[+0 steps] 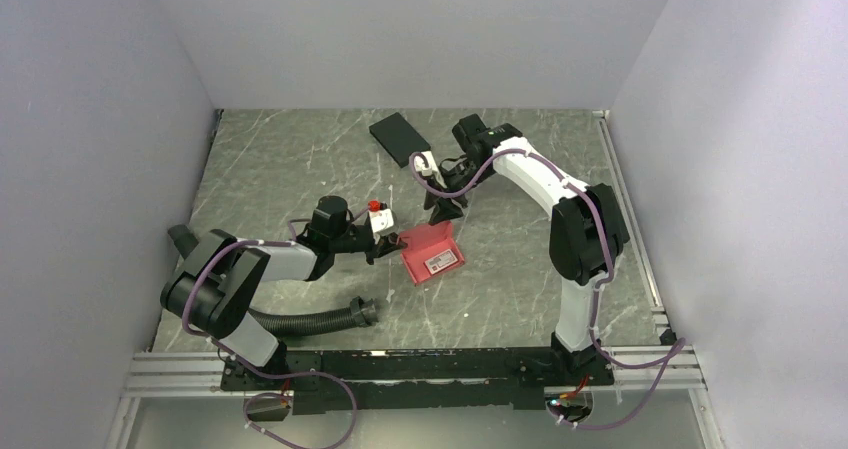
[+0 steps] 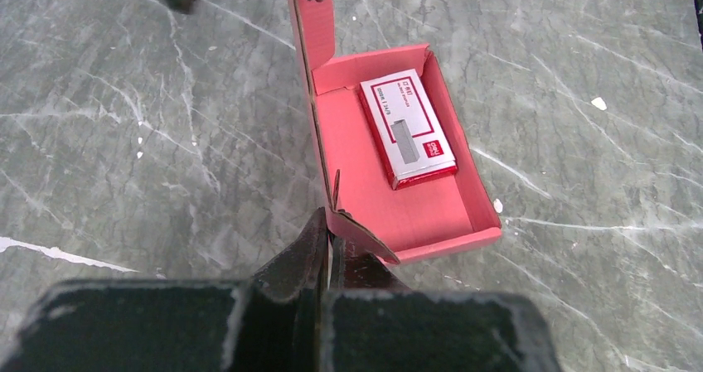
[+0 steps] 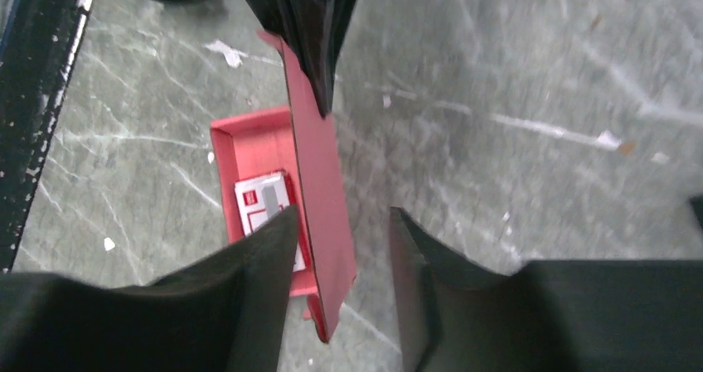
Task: Fold the paper box
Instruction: Close the paper box at the center of the board.
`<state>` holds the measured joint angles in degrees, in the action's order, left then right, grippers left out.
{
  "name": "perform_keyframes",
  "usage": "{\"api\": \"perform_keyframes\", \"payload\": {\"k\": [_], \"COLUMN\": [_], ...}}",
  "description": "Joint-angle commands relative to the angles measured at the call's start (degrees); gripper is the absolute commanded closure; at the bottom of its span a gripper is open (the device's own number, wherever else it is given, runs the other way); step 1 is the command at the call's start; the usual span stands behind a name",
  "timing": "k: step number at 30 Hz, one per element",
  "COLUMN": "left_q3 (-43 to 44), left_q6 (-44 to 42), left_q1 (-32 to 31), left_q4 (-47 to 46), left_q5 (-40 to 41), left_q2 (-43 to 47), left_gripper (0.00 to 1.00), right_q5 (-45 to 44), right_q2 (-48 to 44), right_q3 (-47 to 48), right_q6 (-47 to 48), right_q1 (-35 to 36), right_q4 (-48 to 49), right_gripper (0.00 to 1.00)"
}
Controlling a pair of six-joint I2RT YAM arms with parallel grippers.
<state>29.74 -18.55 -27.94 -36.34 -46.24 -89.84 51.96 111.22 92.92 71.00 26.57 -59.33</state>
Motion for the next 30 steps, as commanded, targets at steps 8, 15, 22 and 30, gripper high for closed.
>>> {"api": "perform_keyframes", "payload": {"k": [8,15,22,30], "left_q3": [0.7,-1.1,-0.5,0.7], "left_q6": [0.0,5.6,9.6,10.9], "left_q1": [-0.5,-1.4,-4.6,-6.6], "left_q4": [-1.9,-3.6,-2.4,-1.1], "left_q5": [0.6,7.3,15.8,18.8], "left_q2": [1.3,4.2,5.0,4.9], "left_gripper": [1.00,1.00,1.00,1.00], "right_q5": [8.0,-4.8,-10.7,-21.1], "right_q2": [-10.2,-23.9,-30.8,-26.0], "right_q3": [0.4,-17.9,-32.4,-30.7], "right_q6": [-13.2,-42.0,-59.8,-69.1], "right_q1": [-2.2,-6.8,-8.1,-5.1], "right_q4": [6.9,28.7,45.3,47.3], "right_gripper": [0.13,0.00,0.08,0.59]}}
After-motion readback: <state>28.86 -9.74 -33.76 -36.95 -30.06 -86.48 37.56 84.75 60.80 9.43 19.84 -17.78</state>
